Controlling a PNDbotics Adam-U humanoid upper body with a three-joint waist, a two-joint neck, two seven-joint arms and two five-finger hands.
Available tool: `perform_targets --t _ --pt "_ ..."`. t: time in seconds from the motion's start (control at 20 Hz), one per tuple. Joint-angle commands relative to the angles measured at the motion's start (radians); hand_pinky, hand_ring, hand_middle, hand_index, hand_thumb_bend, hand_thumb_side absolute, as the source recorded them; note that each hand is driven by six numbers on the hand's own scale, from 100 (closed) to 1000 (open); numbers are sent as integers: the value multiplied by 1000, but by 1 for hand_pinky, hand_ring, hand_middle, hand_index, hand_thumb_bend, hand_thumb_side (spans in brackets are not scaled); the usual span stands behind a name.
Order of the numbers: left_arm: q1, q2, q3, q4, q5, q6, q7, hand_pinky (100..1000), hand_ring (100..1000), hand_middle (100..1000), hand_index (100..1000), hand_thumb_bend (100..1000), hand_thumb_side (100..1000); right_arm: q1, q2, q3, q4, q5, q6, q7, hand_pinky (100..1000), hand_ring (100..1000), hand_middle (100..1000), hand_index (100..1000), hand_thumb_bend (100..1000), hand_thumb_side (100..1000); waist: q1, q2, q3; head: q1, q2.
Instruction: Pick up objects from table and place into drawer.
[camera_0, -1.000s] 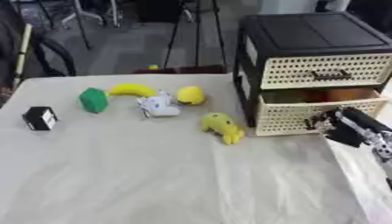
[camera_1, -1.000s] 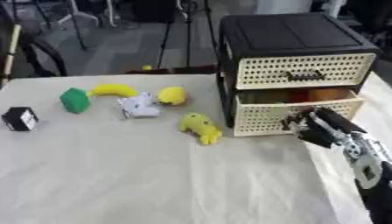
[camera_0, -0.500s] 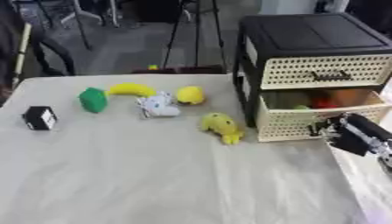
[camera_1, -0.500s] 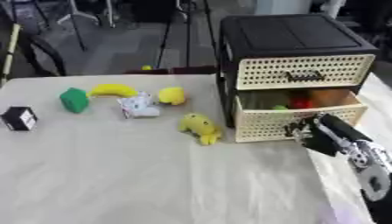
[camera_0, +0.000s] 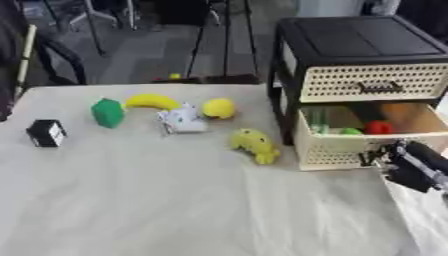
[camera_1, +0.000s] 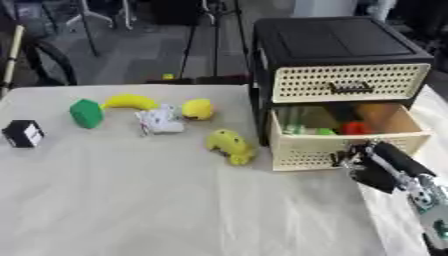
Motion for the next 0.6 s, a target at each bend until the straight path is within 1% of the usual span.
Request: perform_targets --t 0.05,0.4,0.6 --pt "-5 31 10 -9 -5 3 1 479 469 553 751 608 826 20 -3 -8 -62 -19 3 10 100 100 100 586 100 984 -1 -6 -2 3 2" --pt "-4 33 12 -10 -8 4 2 479 469 553 751 607 826 93 4 -30 -170 -53 16 13 100 100 100 583 100 978 -4 -3 -7 9 -1" --pt "-4 33 13 -9 -9 4 2 479 469 553 751 607 827 122 4 -41 -210 -66 27 9 100 100 100 585 100 963 -5 -2 -11 10 -3"
